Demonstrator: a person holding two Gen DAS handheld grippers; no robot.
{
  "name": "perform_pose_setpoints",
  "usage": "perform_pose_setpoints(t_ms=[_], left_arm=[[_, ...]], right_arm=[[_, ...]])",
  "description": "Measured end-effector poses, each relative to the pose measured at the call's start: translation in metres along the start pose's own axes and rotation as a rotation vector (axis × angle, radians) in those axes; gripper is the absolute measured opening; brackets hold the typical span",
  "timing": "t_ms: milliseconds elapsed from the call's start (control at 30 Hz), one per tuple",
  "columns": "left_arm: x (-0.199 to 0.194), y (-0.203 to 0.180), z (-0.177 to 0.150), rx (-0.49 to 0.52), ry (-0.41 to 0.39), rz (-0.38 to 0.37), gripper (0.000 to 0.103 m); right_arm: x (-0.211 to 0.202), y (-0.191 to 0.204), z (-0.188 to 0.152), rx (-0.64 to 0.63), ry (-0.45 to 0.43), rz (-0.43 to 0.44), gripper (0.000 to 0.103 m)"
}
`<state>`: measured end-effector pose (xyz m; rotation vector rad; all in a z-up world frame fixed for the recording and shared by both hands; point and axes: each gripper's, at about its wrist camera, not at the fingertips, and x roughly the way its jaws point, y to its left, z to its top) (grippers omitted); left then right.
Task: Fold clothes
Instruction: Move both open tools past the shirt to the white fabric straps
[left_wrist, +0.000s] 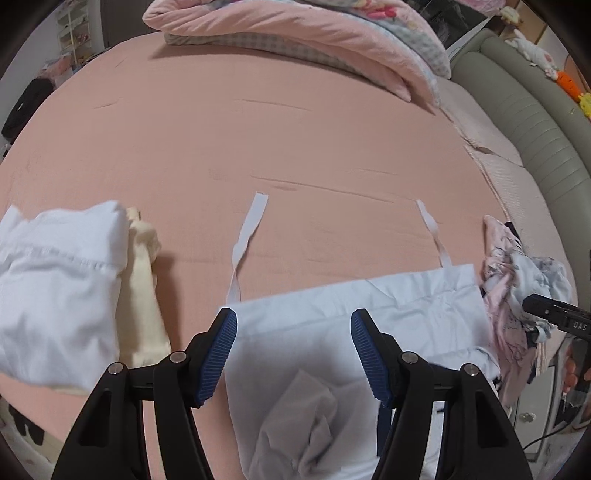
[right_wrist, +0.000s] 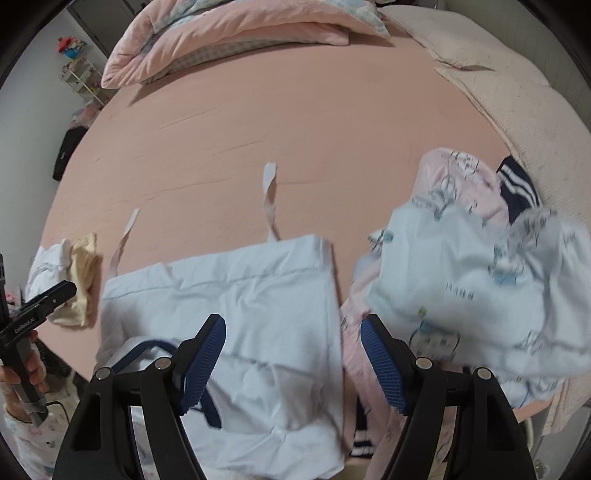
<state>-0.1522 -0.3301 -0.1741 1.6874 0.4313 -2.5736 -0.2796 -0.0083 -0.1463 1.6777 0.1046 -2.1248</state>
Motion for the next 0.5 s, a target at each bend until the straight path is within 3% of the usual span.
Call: perform_pose_setpoints(t_ms=[300,500], left_arm=[[0.044,0.004,0.026,-0.002,0.046,0.1,0.062],[0.07,0.014,0.042,-0.032,0.072,0.166,0.062]], right_arm=[[0.034,0.005,0.036,-0.016,0.023,-0.076,0.075],[0.068,0.018,0.062,-0.041,0.05,-0.078,0.075]])
